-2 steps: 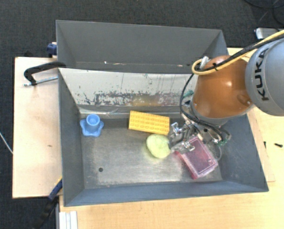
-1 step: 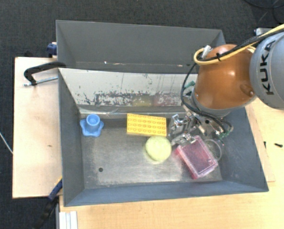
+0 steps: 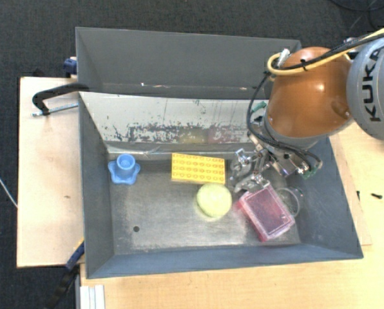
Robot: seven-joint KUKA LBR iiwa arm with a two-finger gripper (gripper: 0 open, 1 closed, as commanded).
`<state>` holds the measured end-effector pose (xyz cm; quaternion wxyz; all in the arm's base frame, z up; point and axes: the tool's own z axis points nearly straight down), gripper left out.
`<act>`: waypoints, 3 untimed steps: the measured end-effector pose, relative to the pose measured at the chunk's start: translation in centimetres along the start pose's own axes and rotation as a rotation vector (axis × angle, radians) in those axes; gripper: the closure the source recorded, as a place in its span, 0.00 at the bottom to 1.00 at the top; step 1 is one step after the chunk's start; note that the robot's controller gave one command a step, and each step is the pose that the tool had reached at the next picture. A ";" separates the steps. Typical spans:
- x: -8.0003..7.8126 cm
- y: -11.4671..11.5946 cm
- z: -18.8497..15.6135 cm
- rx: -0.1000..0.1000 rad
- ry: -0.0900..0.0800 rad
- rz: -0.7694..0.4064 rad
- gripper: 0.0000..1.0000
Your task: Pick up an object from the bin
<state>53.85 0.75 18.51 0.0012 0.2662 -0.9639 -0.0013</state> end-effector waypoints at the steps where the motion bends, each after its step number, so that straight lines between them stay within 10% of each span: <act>1: -1.8 -3.9 -4.0 0.005 -0.008 -0.026 1.00; 2: 2.1 -5.2 -4.9 0.004 -0.004 -0.290 0.00; 3: 2.0 -5.1 -4.9 0.003 -0.004 -0.292 0.00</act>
Offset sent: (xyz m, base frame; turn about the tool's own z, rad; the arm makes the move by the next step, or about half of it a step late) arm 0.0077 -0.0554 0.0477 -0.2945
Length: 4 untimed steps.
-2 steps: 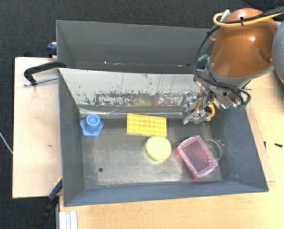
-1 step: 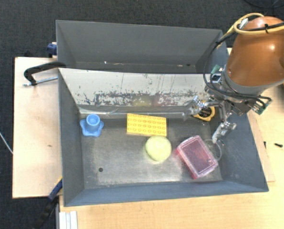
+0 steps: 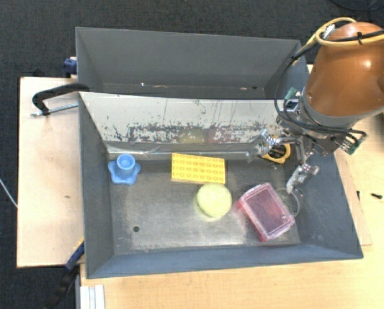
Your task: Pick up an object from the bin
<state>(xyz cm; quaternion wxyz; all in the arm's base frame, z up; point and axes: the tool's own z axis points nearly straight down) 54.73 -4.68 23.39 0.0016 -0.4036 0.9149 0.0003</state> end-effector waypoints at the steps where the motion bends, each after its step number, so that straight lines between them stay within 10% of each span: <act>1: 0.4 0.3 4.4 0.006 -0.004 0.039 0.00; 3: -7.2 1.7 8.5 0.007 -0.009 0.157 0.00; 4: -7.2 2.1 13.3 -0.003 0.003 0.175 0.00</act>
Offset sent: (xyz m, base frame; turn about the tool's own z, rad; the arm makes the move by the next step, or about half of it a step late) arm 0.0416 0.0561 -0.0420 0.0824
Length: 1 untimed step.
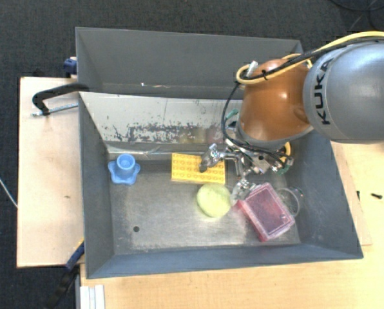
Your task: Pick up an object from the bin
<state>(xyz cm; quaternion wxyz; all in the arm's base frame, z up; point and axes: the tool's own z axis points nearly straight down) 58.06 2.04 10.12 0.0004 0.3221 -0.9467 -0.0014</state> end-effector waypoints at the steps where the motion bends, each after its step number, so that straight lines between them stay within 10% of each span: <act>1: 0.5 3.7 1.0 0.002 -0.001 0.139 1.00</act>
Offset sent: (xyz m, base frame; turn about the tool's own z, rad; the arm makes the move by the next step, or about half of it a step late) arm 0.0000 0.0000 0.0000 0.0000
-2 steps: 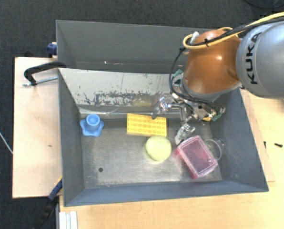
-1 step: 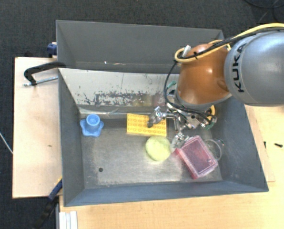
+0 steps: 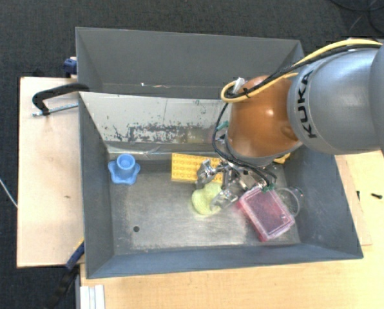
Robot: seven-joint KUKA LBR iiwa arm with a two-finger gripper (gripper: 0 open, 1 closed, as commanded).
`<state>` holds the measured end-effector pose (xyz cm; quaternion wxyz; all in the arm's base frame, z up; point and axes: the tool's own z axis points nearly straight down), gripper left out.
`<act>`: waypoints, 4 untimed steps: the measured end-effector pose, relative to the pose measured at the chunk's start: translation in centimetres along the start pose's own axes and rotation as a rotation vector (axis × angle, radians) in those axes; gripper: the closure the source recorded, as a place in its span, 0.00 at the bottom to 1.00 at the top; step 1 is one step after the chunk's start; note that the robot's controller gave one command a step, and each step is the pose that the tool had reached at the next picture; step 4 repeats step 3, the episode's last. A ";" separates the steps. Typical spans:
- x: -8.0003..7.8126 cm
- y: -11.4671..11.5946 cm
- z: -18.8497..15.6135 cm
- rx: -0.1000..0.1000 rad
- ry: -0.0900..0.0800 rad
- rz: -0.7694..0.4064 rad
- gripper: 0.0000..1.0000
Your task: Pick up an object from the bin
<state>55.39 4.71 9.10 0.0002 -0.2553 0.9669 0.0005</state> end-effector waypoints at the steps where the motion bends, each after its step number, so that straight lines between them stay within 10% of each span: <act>1: 0.0 0.0 0.0 0.000 0.000 0.000 1.00; 4: -0.2 -0.1 -10.2 0.000 -0.002 0.024 1.00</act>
Offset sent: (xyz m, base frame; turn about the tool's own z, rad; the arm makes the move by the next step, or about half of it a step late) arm -0.0214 0.0163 0.1206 0.0409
